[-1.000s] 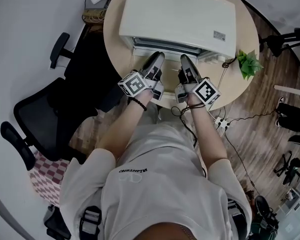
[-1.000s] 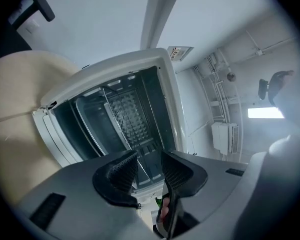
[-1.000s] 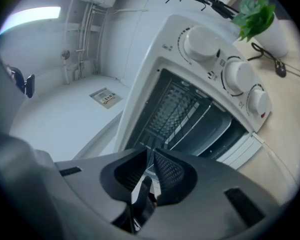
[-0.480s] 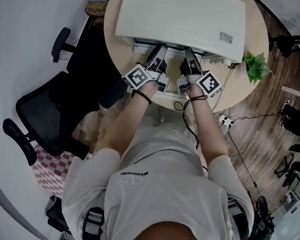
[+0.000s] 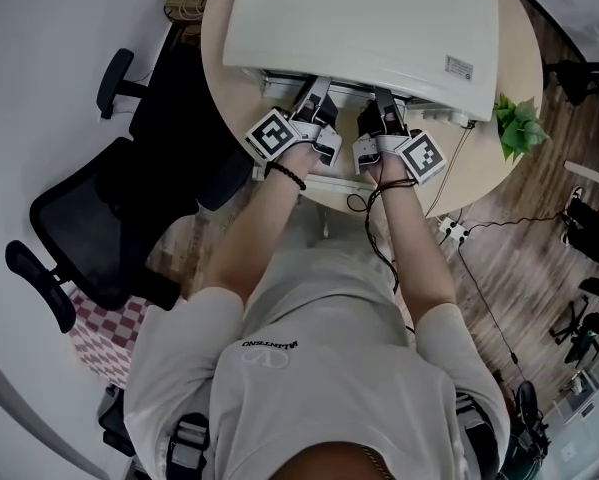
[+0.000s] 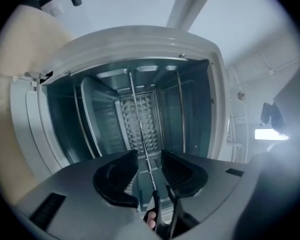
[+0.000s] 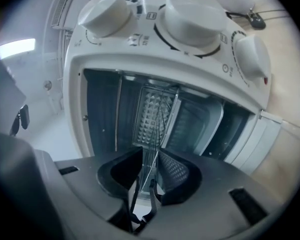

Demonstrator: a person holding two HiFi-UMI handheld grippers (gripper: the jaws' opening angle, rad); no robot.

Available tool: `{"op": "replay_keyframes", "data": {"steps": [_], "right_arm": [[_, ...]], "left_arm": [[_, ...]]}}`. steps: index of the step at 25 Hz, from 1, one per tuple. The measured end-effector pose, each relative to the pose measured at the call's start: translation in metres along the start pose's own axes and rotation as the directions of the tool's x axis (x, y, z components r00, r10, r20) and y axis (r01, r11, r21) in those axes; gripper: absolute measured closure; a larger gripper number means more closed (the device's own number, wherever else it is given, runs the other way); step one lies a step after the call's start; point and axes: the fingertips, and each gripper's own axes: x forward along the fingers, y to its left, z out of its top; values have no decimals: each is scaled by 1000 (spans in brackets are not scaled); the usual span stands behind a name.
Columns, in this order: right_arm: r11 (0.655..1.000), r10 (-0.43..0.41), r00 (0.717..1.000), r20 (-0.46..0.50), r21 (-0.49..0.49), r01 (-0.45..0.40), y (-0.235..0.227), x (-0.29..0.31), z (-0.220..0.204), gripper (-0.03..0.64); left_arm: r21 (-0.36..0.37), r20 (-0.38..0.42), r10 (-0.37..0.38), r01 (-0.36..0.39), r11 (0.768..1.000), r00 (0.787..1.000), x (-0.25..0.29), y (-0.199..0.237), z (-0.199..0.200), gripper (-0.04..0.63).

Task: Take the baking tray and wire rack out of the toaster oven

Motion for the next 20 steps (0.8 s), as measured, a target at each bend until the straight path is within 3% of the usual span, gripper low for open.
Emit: {"op": "replay_keyframes", "data": {"steps": [3, 6, 15, 18, 20], "right_arm": [[998, -10, 1000, 9, 63, 9, -5, -3, -2, 518], [994, -32, 999, 28, 108, 29, -14, -3, -4, 518], [992, 1, 998, 71, 126, -9, -11, 12, 4, 518], [993, -2, 997, 76, 121, -7, -14, 15, 6, 520], [993, -5, 997, 79, 118, -4, -14, 16, 7, 557]], "left_arm": [[-54, 13, -12, 13, 998, 1000, 0, -1, 0, 446], [-63, 12, -25, 26, 998, 1000, 1, -3, 0, 447], [-80, 24, -40, 42, 996, 999, 7, 0, 4, 476], [-78, 29, -33, 35, 996, 999, 10, 5, 6, 521], [-67, 22, -27, 28, 997, 999, 12, 10, 6, 546]]}}
